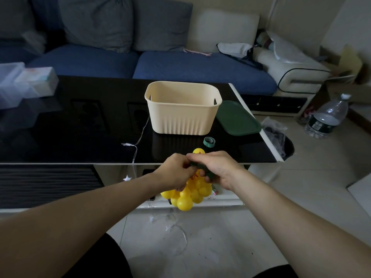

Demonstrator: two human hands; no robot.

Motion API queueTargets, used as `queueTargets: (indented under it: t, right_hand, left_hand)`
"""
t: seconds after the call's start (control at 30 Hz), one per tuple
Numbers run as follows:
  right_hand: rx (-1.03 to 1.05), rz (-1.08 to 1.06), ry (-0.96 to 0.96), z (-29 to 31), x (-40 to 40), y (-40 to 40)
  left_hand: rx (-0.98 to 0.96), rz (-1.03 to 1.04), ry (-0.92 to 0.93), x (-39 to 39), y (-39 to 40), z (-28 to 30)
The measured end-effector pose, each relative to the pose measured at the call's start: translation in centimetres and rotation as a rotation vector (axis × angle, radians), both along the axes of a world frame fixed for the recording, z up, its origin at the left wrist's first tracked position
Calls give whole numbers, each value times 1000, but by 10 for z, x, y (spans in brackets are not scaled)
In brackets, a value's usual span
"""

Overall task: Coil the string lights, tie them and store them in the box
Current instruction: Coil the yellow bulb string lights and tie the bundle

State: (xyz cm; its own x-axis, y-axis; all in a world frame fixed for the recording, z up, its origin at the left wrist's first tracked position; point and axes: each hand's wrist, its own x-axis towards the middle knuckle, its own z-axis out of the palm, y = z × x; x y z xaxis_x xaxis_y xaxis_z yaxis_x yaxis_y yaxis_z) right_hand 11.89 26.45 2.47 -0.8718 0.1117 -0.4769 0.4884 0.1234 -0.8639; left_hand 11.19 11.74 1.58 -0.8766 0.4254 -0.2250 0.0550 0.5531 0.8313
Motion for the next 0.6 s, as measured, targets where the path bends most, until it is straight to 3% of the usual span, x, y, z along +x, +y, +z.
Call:
queueTargets:
  t: [0.2, 0.43, 0.6]
  right_hand:
    - [-19, 13, 36, 2, 1, 8]
    - [206, 50, 180, 2, -4, 5]
    - [229, 67, 214, 0, -8, 3]
  left_hand:
    - [12, -51, 58, -2, -1, 1]
    - [-28, -59, 54, -3, 5, -3]
    - [20, -74, -12, -5, 3, 4]
